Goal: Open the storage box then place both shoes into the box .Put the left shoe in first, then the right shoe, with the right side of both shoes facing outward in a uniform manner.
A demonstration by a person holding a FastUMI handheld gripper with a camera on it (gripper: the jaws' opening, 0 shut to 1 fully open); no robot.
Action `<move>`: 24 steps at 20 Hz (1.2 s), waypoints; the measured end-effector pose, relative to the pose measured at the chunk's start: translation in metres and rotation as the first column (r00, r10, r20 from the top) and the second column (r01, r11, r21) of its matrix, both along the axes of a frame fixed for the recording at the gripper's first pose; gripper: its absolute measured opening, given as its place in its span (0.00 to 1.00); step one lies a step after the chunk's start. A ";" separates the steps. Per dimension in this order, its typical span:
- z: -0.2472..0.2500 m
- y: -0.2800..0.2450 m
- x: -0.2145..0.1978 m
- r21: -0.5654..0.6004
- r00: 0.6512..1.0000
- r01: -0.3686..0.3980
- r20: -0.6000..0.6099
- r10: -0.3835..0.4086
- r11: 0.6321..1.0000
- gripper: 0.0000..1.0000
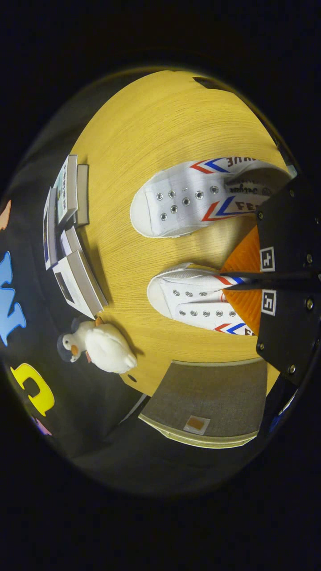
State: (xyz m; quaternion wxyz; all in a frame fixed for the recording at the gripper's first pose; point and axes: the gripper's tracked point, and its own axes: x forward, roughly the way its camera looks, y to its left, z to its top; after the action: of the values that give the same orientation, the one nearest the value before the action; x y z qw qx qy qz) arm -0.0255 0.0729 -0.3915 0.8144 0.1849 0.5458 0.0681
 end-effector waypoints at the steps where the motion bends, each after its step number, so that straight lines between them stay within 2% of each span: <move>1: 0.009 0.000 0.003 0.008 1.000 0.007 0.011 -0.007 1.000 0.01; 6: 0.052 0.013 0.015 0.085 0.998 0.050 0.031 -0.052 0.995 0.00; 14: 0.109 0.053 0.031 0.146 0.996 0.046 0.069 -0.057 0.988 0.00; 24: 0.163 0.138 0.042 0.187 0.991 -0.048 0.135 0.023 0.981 0.01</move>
State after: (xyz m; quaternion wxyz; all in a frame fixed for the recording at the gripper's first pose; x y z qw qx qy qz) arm 0.0165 0.2106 -0.2290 0.8259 0.2473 0.4850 0.1465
